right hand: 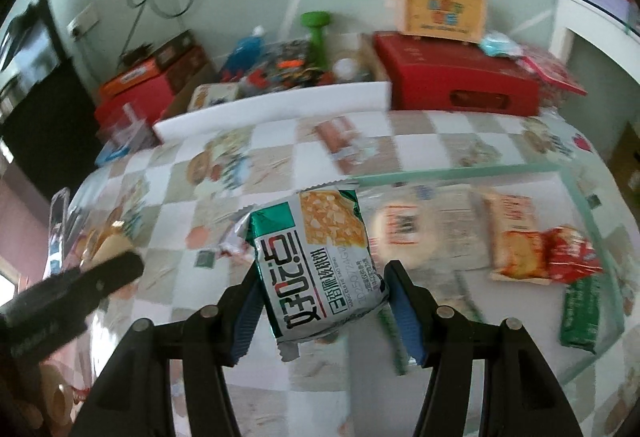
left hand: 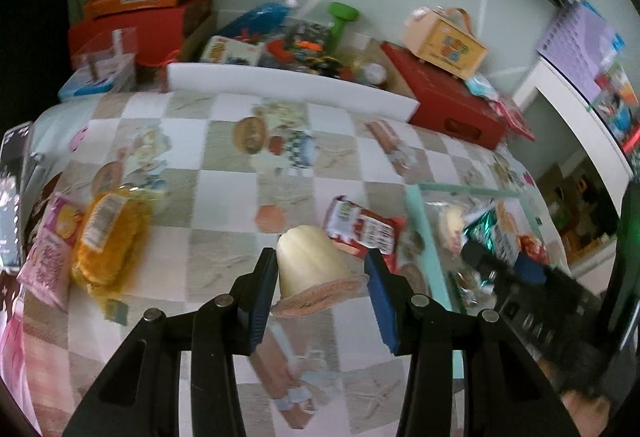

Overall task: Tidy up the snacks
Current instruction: 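Lift the green bag with the right tool while the left tool lifts the cream roll toward the tray, then lower both items into the tray and open both tools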

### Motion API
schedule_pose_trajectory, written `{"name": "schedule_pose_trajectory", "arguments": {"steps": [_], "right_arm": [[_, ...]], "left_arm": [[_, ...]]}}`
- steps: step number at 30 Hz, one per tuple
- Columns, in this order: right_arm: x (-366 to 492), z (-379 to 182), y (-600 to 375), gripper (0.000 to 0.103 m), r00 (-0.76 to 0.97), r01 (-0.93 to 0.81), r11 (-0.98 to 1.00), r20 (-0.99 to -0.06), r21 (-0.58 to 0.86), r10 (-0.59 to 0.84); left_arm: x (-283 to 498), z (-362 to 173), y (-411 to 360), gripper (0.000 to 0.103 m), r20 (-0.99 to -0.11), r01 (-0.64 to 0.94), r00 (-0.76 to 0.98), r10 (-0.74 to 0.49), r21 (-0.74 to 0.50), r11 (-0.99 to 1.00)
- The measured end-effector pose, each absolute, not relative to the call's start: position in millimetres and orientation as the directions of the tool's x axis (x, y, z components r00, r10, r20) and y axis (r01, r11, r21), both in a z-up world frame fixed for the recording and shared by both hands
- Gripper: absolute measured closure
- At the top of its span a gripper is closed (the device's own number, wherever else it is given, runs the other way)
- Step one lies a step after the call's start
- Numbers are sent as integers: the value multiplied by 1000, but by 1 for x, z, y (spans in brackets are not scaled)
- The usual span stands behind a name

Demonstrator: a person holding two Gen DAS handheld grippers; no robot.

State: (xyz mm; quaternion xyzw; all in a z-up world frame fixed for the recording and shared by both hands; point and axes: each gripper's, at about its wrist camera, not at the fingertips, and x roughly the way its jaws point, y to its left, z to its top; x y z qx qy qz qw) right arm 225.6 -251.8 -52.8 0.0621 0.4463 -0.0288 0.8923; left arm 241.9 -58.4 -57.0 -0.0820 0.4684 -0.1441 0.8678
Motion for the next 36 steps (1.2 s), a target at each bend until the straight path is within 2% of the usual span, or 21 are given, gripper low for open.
{"name": "schedule_pose_trajectory", "arguments": {"steps": [22, 27, 36], "right_arm": [[177, -38, -436, 41, 590, 525, 835, -777, 166, -217], [168, -44, -458, 41, 569, 577, 799, -785, 170, -244], [169, -61, -467, 41, 560, 578, 790, -803, 204, -202]], "left_arm": [[229, -63, -196, 57, -802, 445, 404, -440, -249, 861], [226, -67, -232, 57, -810, 501, 369, -457, -240, 831], [231, -81, -274, 57, -836, 545, 339, -432, -199, 814]]}}
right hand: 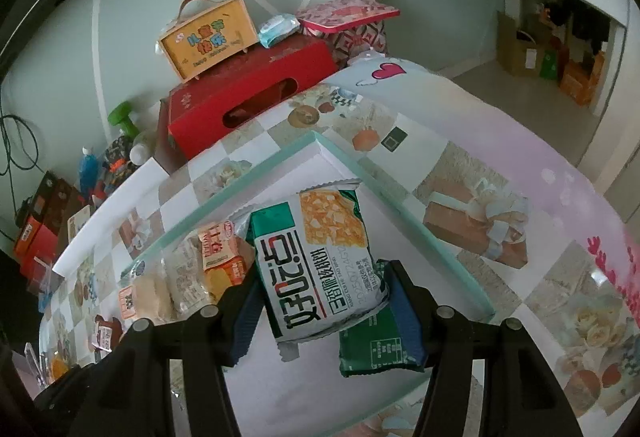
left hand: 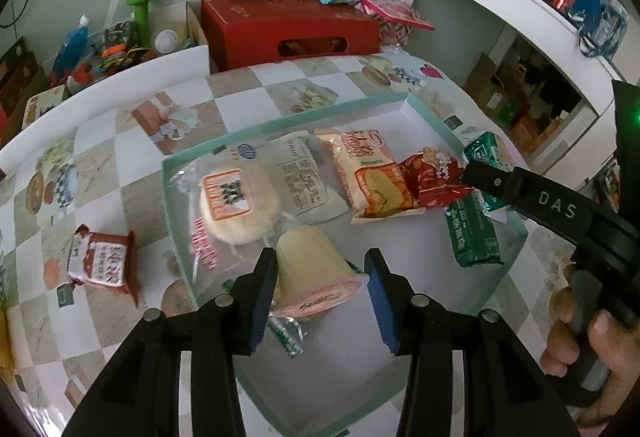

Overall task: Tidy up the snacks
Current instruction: 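Lower both items into the tray and open both tools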

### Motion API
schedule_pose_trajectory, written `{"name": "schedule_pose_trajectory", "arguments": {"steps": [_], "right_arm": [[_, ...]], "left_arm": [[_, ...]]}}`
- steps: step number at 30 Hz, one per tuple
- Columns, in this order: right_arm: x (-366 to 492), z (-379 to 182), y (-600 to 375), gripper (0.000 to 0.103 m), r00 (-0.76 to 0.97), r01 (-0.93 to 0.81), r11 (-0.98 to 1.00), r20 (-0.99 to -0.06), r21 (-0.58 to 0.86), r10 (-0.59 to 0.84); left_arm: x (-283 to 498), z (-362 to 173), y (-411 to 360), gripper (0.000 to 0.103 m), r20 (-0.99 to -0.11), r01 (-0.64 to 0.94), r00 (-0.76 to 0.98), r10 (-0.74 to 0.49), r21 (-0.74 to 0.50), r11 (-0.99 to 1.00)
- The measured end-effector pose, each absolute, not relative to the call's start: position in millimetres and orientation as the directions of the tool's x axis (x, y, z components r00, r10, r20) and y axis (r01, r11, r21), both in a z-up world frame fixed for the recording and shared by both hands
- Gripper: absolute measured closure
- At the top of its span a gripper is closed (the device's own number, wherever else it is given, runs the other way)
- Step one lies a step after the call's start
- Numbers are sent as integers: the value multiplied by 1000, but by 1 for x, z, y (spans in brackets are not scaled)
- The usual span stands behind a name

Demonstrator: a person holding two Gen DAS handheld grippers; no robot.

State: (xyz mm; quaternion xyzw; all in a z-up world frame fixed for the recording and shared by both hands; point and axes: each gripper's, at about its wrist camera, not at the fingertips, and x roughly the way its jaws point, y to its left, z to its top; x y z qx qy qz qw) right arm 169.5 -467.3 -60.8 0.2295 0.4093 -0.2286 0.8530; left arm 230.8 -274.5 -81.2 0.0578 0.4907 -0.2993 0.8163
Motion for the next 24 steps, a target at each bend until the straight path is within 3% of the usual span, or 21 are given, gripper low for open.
{"name": "schedule_pose_trajectory", "arguments": {"steps": [19, 20, 23, 24], "right_arm": [[172, -85, -478, 41, 484, 614, 770, -853, 172, -196], [172, -85, -478, 39, 486, 612, 771, -852, 175, -192], [174, -85, -477, 39, 482, 610, 774, -855, 173, -189], [174, -84, -476, 39, 480, 609, 775, -857, 171, -188]], "left_arm": [[245, -101, -297, 56, -859, 531, 317, -402, -190, 826], [245, -100, -298, 55, -859, 531, 322, -399, -185, 827], [244, -96, -297, 32, -856, 524, 335, -394, -178, 833], [244, -94, -296, 30, -853, 524, 337, -399, -182, 832]]}}
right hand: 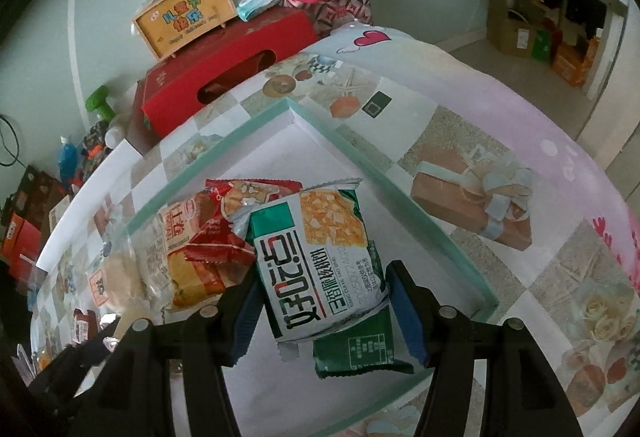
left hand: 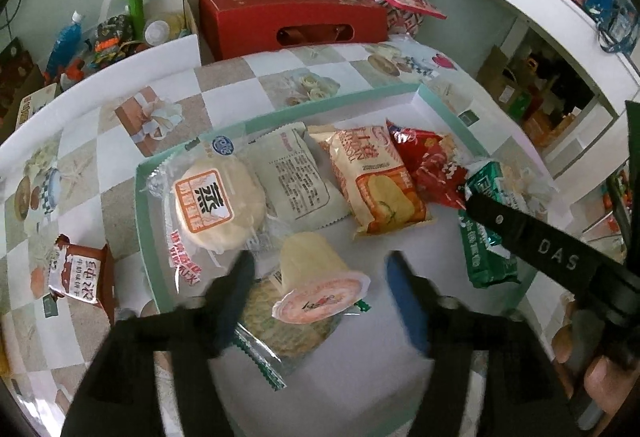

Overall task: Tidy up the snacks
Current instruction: 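Lower both items into the tray and open both tools, then move both tools back over the remaining snacks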

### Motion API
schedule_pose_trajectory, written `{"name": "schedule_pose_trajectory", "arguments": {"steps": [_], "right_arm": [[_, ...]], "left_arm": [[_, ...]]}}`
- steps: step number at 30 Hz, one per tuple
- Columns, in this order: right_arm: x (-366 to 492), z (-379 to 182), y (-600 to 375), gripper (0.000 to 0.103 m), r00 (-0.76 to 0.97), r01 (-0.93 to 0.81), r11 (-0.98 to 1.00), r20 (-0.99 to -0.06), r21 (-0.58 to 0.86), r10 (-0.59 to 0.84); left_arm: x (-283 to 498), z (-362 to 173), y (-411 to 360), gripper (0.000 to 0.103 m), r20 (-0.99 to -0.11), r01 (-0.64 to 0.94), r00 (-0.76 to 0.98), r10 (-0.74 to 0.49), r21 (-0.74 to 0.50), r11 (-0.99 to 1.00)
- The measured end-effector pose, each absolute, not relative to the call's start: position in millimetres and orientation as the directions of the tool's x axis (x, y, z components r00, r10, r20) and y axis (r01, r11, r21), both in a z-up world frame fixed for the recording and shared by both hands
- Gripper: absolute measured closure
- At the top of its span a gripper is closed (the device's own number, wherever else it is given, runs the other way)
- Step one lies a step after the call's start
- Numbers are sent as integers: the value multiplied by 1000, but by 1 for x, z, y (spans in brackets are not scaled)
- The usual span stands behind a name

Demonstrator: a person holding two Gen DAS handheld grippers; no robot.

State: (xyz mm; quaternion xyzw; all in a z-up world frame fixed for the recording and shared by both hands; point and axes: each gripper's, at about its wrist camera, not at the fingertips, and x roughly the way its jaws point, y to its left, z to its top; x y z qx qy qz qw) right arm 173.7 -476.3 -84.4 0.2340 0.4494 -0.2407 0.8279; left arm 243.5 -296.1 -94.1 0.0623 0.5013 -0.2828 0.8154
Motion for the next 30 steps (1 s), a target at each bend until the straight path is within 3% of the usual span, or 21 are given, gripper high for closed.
{"name": "schedule_pose_trajectory", "arguments": {"steps": [5, 12, 17, 20, 30], "right_arm": [[174, -78, -474, 28, 490, 599, 781, -852, 175, -185], [174, -68, -469, 23, 498, 584, 796, -845, 160, -195], [179, -70, -463, 5, 486, 567, 813, -851, 133, -200], [182, -71, -458, 1, 484, 549, 828, -851, 116, -202], [189, -68, -443, 0, 501, 493, 868, -836, 63, -224]], "left_arm": [[239, -81, -291, 23, -841, 523, 360, -404, -176, 834], [242, -70, -265, 22, -837, 453, 384, -390, -197, 869], [252, -76, -240, 21, -845, 357, 413, -341, -194, 914], [257, -80, -228, 5, -843, 307, 441, -308, -181, 934], [260, -79, -217, 1, -821, 255, 511, -254, -137, 957]]}}
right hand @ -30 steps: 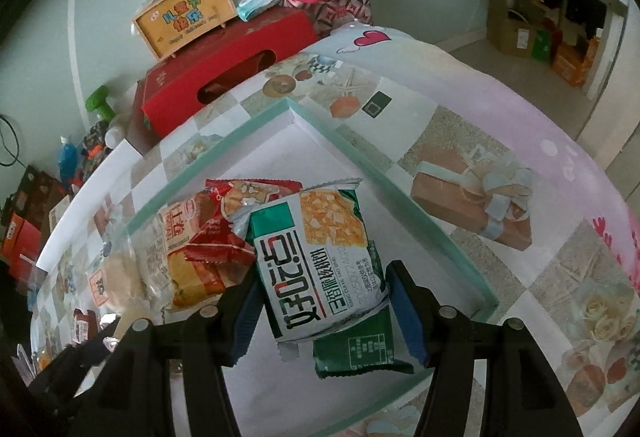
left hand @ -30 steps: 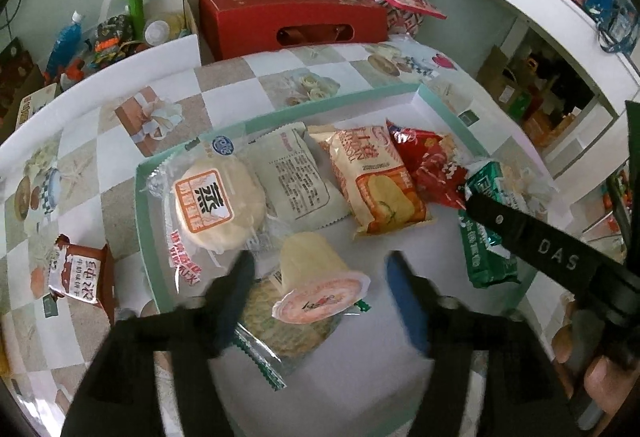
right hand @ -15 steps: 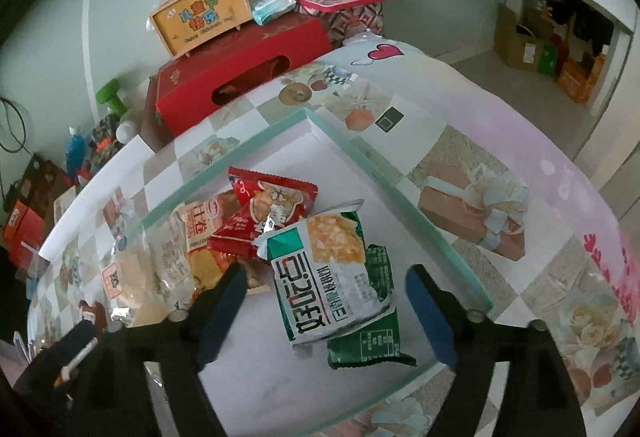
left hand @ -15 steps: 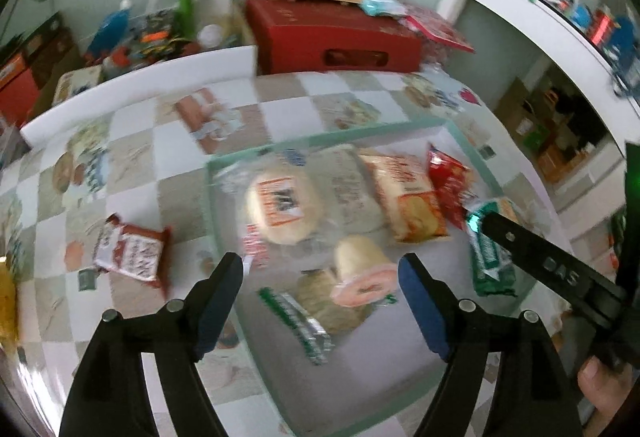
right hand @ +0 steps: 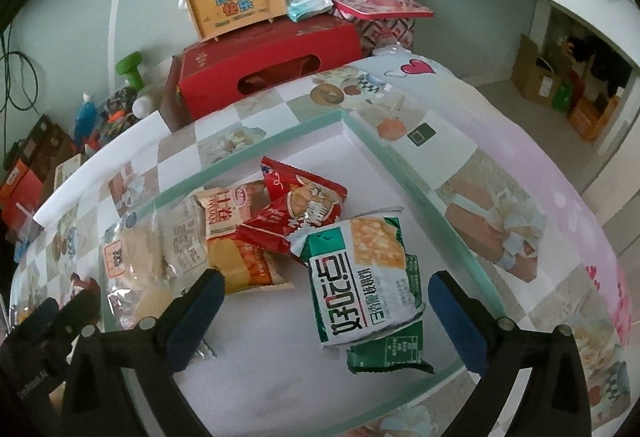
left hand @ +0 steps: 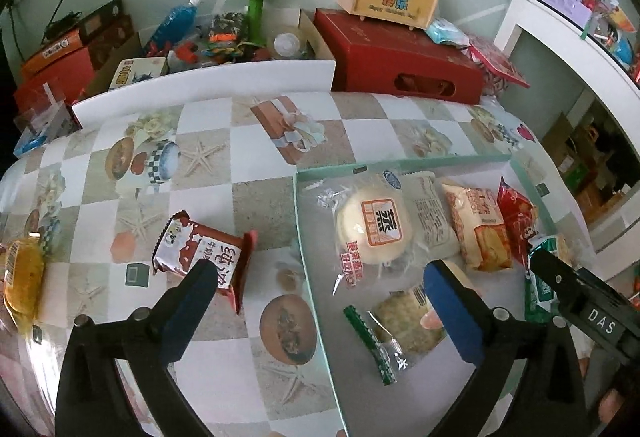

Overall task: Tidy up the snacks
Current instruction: 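Move both tools back over the remaining snacks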

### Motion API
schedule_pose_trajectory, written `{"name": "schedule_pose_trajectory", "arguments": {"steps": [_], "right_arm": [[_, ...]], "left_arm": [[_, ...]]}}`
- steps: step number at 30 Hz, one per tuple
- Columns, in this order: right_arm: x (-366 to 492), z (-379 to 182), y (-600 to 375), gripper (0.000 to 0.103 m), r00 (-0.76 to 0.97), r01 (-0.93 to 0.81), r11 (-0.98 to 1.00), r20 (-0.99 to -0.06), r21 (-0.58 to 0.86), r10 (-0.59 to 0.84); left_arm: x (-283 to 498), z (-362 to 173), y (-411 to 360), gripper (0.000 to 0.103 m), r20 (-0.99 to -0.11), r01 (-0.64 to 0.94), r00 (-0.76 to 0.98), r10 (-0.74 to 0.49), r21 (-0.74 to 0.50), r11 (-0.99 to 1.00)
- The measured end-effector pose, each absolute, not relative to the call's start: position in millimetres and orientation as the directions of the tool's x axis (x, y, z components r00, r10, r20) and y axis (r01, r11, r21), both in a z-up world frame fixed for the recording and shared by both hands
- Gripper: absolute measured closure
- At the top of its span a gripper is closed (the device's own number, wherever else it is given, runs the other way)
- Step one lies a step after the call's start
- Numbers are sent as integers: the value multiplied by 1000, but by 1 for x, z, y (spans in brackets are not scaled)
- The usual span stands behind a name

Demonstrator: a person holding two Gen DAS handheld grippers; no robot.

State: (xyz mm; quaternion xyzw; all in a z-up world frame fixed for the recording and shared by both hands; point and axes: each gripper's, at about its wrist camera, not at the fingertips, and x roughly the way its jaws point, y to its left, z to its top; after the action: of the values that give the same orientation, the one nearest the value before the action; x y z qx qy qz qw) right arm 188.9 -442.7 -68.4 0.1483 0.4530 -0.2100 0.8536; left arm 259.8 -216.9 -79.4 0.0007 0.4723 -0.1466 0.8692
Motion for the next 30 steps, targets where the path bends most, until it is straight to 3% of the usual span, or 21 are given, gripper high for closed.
{"name": "schedule_pose_trajectory", "arguments": {"steps": [14, 30], "right_arm": [[194, -60, -428, 0, 552, 458, 886, -805, 74, -219], [216, -59, -370, 0, 556, 313, 948, -820, 56, -135]], "left_arm": [[253, -76, -198, 1, -811, 263, 513, -282, -164, 951], [248, -71, -146, 1, -811, 161, 554, -189, -119, 980]]}}
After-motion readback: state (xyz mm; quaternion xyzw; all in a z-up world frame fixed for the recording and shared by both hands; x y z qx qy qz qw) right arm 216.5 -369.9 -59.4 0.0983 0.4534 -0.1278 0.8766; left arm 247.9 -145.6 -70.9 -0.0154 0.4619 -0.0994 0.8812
